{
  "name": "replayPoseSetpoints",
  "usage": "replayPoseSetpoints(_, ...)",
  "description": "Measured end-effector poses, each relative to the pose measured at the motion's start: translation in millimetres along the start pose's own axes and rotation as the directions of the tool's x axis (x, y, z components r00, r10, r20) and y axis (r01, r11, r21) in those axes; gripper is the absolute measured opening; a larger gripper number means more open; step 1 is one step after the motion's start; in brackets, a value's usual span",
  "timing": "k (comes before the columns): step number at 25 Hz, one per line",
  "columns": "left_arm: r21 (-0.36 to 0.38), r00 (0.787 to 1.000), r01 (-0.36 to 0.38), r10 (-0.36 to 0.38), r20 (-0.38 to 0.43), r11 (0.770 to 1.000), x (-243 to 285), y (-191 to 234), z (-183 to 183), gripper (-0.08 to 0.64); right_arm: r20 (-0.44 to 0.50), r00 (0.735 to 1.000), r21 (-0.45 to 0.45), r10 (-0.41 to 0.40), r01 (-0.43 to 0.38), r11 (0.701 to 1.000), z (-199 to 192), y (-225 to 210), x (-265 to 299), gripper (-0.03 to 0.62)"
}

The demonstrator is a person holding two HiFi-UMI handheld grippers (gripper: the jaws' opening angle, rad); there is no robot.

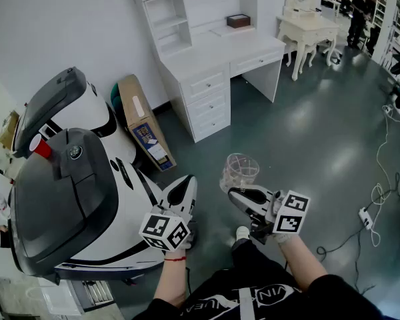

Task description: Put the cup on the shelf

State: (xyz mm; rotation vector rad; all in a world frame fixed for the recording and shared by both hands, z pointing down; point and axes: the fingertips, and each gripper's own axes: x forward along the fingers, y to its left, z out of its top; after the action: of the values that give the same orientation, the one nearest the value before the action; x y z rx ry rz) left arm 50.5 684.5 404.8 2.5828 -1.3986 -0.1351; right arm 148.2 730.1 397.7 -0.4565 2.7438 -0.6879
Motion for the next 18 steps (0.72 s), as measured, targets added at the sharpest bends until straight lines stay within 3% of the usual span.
replayPoseSetpoints(18,-0.027,0.999,0.02,-0.021,-0.029,0.999,130.7,38.4,-5.4,0.006,-0.005,0.999,-0.029,-0.04,0.039,0.999,57.5,-113.5,23.7,0.012)
